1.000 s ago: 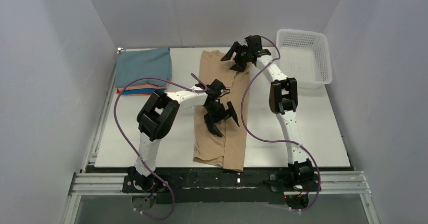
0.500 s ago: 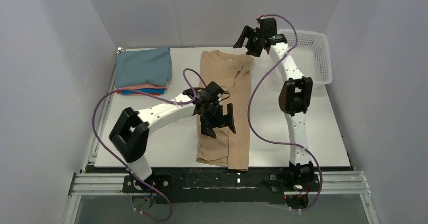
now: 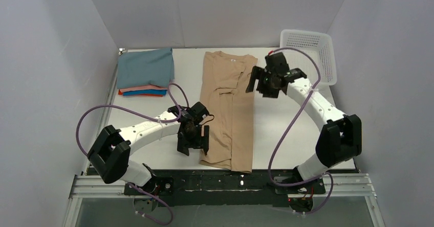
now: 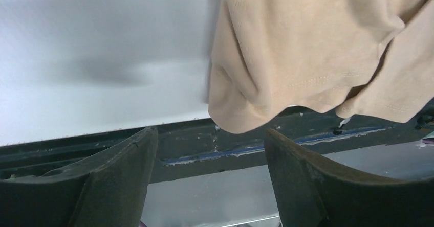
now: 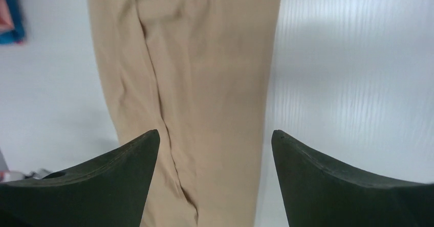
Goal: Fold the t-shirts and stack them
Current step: Grab the bottom of the folded rectangular tshirt with both arms
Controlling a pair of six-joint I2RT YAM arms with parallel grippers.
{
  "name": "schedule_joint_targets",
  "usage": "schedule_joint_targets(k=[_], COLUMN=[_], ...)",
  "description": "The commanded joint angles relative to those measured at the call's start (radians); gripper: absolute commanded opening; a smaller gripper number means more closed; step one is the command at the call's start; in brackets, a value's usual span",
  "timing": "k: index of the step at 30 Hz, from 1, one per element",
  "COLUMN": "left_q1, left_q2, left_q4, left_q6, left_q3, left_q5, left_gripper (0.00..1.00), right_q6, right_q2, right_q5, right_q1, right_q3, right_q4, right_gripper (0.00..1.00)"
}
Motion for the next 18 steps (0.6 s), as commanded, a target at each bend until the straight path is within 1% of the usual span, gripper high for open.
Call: schedule_joint_targets(k=[1,6,8,12,13,14,18], left_q1=[0.007,0.007,0.007,0.007,0.007,0.007,0.007], left_q2=[0.007,0.049,0.063,0.081,0.079,0.077,0.067], left_q4=[0.008,0.089,0.099,0.063,0.062,0.065,0.074], left_q6=[-0.021,-0.048,-0.053,-0.044,-0.042,-0.043,-0.054], left_q3=[-0.047,-0.081,-0.089,-0.104,-0.114,-0.126,-0.160], left_q5=[0.033,0.124,0.151,0.143,0.148,0.155,0.175], left_gripper=[0.72,0.68,0.60,0.57,0.55,0.51,0.29], right_q6=[0.082,0.143,0.166,0.187,0.187,0.190,0.174], right_q2=[-0.153,-0.276,-0.325,-0.425,-0.446,-0.463,-0.520], right_q5=[0.105,0.122,0.125,0.047,0.012,-0.003,-0.072], right_q1=[0.106,0.173,0.180,0.203,0.214,0.225,0.292], right_q3=[-0.230,-0.427,-0.498,-0.610,-0.629,-0.647,-0.715], right_q4=[0.020,0.010,-0.004,0.001,-0.006,-0.019,-0.049], right_gripper=[0.88,0.86,0.86,0.85,0.85,0.85,0.84])
